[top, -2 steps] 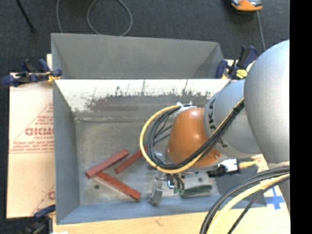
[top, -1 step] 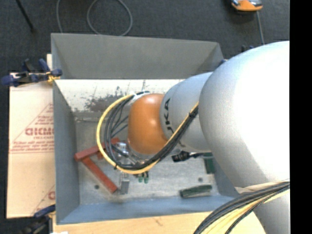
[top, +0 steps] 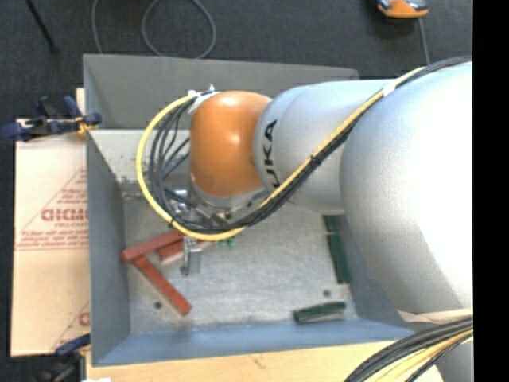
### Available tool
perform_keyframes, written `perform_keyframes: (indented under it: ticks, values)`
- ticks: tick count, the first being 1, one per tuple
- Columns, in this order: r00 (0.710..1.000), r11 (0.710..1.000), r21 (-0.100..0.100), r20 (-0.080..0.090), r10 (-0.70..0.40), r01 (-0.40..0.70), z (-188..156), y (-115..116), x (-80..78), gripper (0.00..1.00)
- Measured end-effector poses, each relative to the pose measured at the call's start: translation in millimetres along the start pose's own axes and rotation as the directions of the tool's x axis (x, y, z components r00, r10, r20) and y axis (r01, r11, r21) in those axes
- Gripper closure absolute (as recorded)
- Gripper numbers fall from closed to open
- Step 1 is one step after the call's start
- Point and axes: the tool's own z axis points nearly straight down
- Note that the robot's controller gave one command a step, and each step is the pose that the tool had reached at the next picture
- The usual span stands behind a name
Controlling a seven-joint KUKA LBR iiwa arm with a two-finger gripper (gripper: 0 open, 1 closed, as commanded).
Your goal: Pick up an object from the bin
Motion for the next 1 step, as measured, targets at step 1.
perform_keyframes:
  ticks: [1]
  values:
    - [0.957,0.957,-0.002,-0.009,-0.292,0.292,71.8,1.6,-19.6,0.00]
